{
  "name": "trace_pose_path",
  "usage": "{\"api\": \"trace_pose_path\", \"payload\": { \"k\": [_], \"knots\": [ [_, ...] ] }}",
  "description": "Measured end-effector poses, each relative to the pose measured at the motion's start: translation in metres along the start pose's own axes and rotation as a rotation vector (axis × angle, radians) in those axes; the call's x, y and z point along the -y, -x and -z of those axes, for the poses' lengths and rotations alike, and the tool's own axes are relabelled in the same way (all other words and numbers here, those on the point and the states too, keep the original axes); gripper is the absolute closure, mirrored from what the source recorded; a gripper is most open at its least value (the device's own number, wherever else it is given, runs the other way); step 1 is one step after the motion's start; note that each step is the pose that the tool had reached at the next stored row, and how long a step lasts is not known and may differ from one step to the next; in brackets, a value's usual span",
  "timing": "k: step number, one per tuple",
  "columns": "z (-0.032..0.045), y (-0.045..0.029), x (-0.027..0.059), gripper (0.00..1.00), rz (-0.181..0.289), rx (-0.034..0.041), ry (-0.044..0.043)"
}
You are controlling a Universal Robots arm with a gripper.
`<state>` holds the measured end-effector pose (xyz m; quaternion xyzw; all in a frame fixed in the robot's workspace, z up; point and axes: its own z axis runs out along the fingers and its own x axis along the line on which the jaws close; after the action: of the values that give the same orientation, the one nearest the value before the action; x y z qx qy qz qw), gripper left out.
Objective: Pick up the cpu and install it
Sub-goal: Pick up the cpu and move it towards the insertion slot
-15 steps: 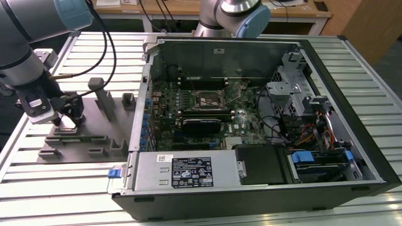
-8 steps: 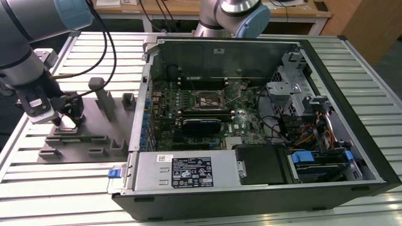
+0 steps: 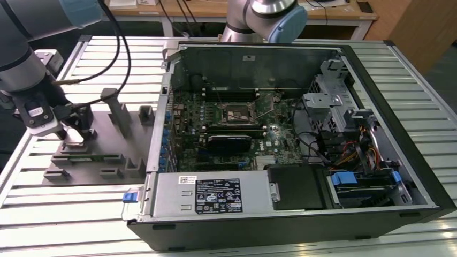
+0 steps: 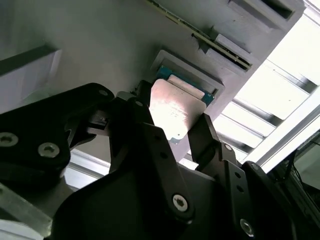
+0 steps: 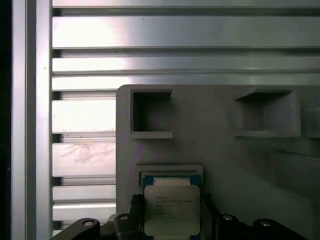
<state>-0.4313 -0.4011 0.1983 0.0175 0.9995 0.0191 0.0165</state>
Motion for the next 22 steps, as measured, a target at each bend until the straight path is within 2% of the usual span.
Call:
{"api": "trace_pose_path", "payload": {
  "k": [12,22],
  "knots": [
    [0.0275,0.0009,-0.0015,0.46,0.0,0.0,0.0],
    [0.0506,0.0016,-0.0027,0.46,0.0,0.0032,0.0001]
  ]
}}
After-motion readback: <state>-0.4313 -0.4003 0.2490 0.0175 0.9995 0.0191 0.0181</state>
